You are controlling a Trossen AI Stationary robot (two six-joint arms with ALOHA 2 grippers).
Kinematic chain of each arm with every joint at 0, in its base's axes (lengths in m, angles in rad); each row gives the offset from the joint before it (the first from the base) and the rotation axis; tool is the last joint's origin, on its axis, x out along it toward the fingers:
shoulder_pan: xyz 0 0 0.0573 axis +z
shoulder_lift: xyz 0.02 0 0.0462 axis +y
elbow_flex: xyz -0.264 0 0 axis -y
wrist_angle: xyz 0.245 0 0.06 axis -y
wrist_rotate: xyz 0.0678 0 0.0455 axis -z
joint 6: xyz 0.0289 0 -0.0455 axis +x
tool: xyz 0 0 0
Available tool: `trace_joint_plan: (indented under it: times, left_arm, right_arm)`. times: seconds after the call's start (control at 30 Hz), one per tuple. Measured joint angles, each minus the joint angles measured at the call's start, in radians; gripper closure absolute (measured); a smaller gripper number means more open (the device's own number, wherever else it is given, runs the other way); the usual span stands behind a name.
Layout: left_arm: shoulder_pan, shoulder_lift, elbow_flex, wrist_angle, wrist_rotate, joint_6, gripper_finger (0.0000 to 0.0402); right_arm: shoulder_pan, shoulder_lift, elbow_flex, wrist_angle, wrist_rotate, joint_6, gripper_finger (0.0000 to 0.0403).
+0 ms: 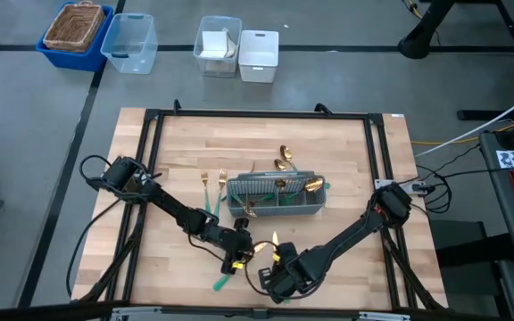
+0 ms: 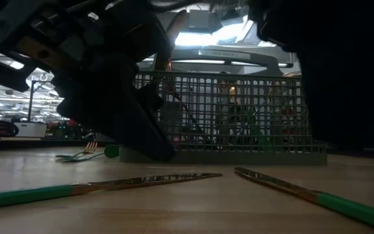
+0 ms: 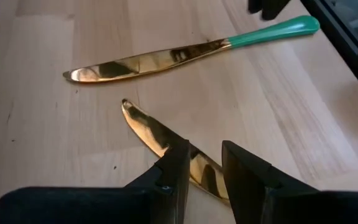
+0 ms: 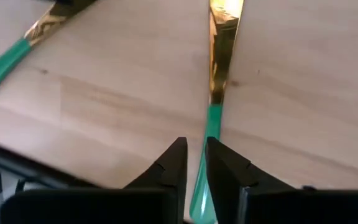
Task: Sort silverware
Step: Put the green knife into the gray utensil holder
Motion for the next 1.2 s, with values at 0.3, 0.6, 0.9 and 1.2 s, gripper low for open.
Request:
trace_joint_plan:
  times: [0.3, 0.6, 0.9, 1.2]
  left_arm:
    - [0.0, 0.0, 0.0, -0.001, 0.0, 0.022, 0.0316]
    - [0.0, 0.0, 0.0, 0.0, 0.0, 0.026, 0.0316]
    - [0.0, 0.0, 0.0, 0.0, 0.0, 0.025, 0.0316]
    - [0.0, 0.0, 0.0, 0.009, -0.001, 0.018, 0.0316]
  right_arm:
    - [-0.021, 0.0, -0.003, -0.006, 0.042, -0.054, 0.0347]
    - [-0.023, 0.0, -0.003, -0.007, 0.055, -0.099, 0.0322]
    - [-0.024, 0.033, -0.003, -0.007, 0.005, -0.098, 0.0239]
    - [-0.023, 0.034, -0.022, -0.031, -0.004, -0.106, 0.0262]
